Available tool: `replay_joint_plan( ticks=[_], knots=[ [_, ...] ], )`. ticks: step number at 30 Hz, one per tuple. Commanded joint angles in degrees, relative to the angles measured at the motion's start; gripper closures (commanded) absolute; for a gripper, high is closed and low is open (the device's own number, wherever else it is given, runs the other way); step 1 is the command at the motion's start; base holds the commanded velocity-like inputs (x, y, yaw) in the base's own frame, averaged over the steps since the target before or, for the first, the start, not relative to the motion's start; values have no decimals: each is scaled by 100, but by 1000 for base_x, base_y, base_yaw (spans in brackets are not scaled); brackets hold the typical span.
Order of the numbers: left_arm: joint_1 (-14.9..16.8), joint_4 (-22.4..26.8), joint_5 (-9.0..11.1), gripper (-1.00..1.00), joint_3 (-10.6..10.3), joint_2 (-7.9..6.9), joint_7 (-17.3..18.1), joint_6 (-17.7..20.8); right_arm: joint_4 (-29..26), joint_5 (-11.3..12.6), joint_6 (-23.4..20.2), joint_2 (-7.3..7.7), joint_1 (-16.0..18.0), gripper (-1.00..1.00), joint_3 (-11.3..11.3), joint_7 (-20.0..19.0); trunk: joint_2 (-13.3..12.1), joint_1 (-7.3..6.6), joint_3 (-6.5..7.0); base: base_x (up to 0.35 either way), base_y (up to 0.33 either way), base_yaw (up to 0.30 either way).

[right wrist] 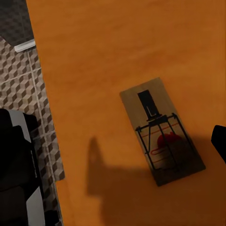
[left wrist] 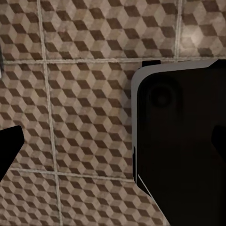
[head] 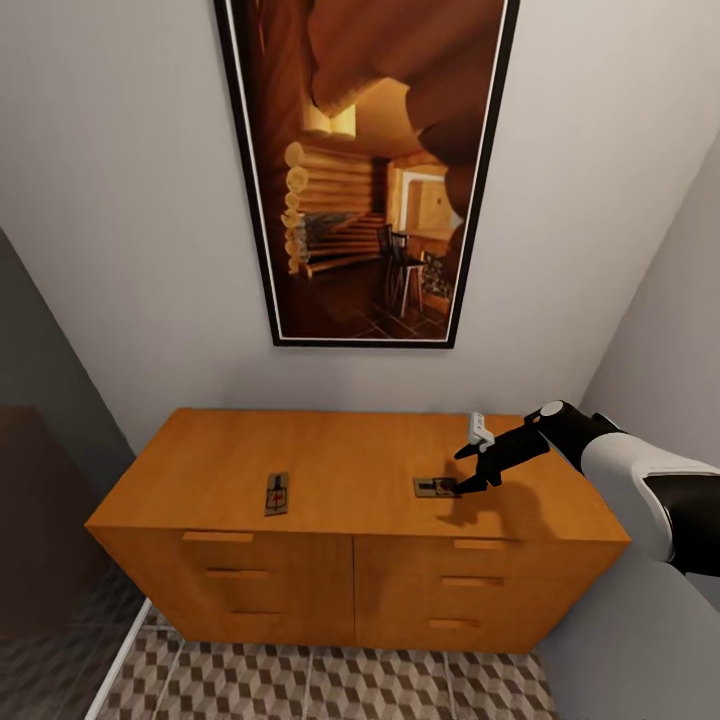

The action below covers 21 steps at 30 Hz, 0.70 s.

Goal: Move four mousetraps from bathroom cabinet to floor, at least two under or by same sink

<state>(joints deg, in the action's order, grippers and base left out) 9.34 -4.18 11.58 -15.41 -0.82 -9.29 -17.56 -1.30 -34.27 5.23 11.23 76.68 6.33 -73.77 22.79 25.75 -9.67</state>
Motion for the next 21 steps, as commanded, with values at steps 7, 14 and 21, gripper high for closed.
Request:
replay_joint_plan(
  ticks=[7,14,21],
  knots=[
    [9,-22,47,-100,-49,3,-3,-37,-2,11,68,11,0,-100,44,52,12,3,-40,0,0,0],
    [7,-22,46,-100,-49,3,-3,-37,-2,11,285,19,1,-100,44,481,12,3,-45,0,0,0],
    [8,-22,47,-100,-49,-2,-3,-37,-2,7,383,11,-2,-100,44,795,12,3,-46,0,0,0]
  ],
)
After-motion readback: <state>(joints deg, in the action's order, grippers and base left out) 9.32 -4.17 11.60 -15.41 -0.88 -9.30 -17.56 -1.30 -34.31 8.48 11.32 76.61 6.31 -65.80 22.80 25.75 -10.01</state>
